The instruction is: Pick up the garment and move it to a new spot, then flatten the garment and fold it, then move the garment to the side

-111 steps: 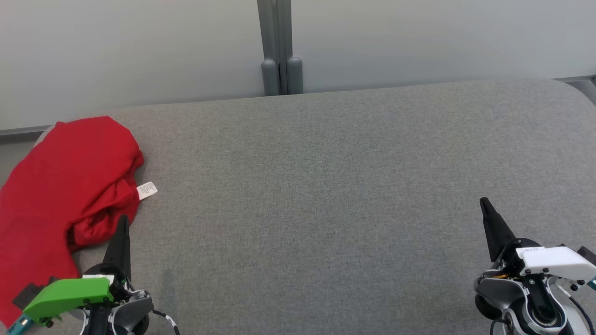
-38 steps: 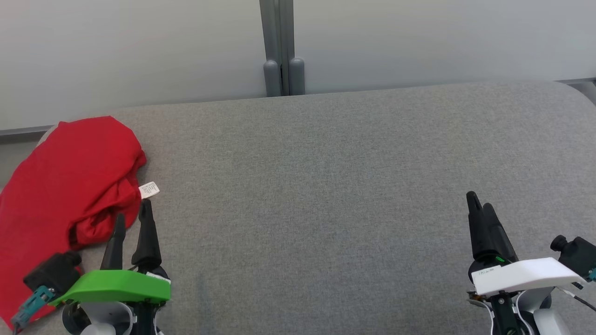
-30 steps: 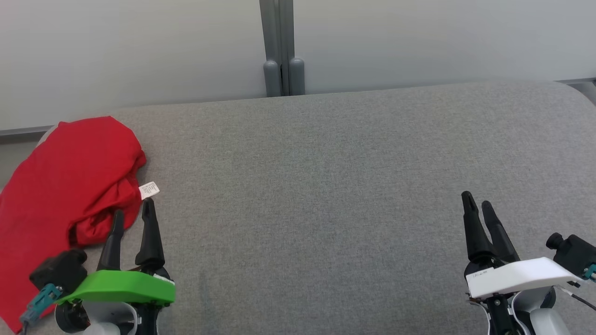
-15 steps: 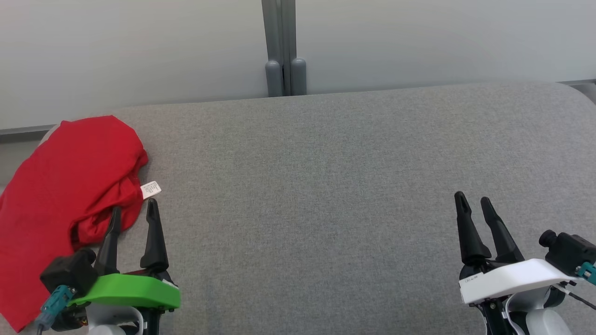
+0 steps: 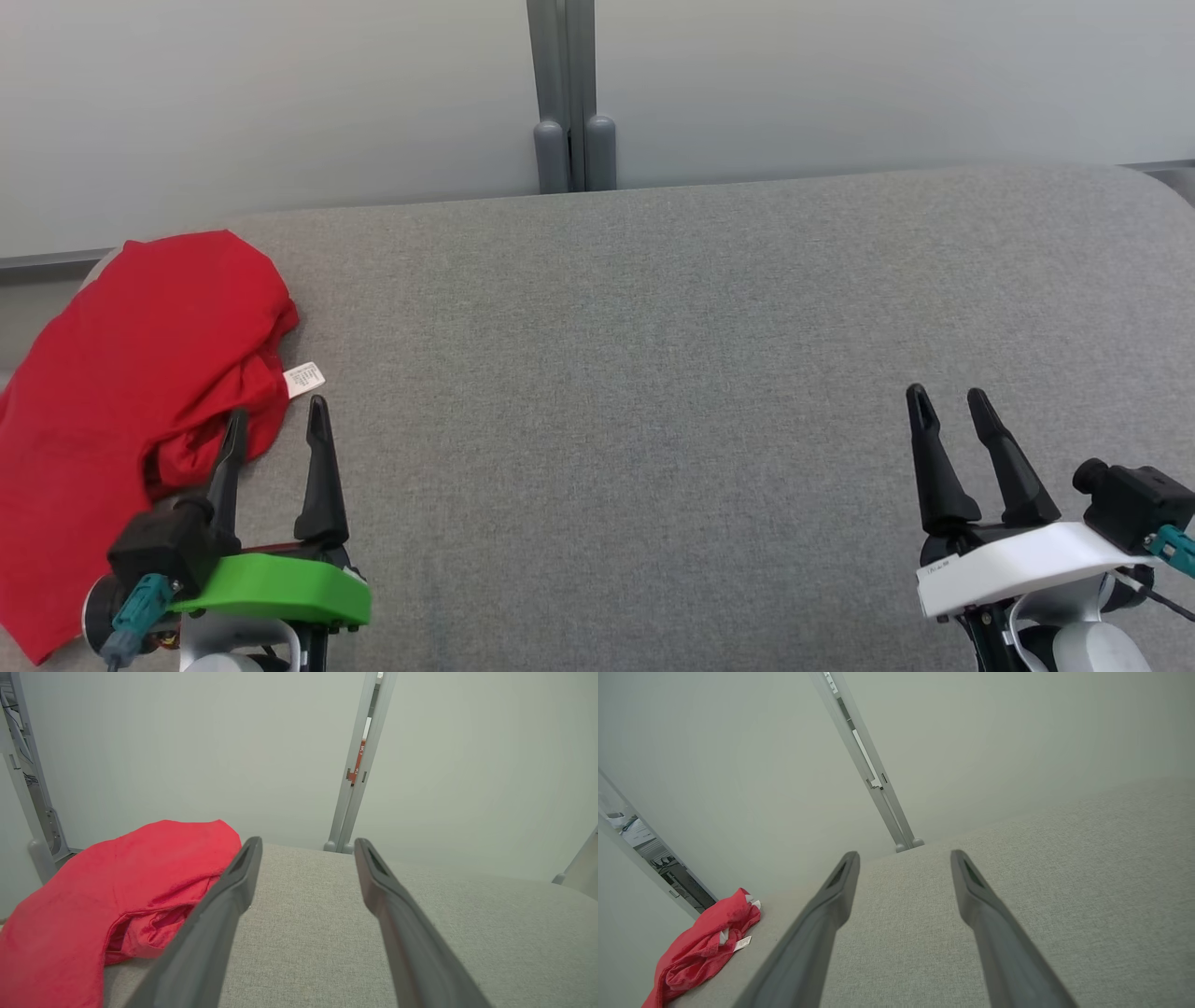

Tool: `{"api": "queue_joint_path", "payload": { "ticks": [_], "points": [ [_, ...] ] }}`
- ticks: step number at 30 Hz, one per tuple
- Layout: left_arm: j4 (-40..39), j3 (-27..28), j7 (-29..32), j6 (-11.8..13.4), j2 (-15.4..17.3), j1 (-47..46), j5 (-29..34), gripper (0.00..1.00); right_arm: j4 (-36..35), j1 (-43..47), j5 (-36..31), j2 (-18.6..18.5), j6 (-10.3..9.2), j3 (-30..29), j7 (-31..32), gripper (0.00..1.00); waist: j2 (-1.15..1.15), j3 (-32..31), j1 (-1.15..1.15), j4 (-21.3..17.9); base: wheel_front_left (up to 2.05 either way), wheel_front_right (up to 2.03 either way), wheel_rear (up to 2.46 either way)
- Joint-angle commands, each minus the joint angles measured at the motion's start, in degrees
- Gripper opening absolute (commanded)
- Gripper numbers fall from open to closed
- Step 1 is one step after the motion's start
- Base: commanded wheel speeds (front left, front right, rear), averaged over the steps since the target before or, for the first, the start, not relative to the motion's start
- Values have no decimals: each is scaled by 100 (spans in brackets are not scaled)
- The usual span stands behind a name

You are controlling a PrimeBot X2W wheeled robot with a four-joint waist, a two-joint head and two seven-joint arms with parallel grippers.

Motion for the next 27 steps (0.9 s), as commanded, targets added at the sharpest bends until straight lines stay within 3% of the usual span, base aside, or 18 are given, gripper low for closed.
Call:
{"api": "queue_joint_path", "payload": {
  "ticks": [1,17,27],
  "points": [
    [-70,-16,-48,50,70,51,172,100,-86,29,-158,-32,1,-11,9,100,0,2,0,3,0,0,0],
    [-236,-147,-59,250,158,161,763,100,-281,139,-860,-35,2,-108,20,100,0,-6,0,13,0,0,0],
    [-377,-168,-31,246,209,228,868,100,-384,189,-1213,-38,2,-134,22,100,0,-4,0,31,0,0,0]
  ]
}}
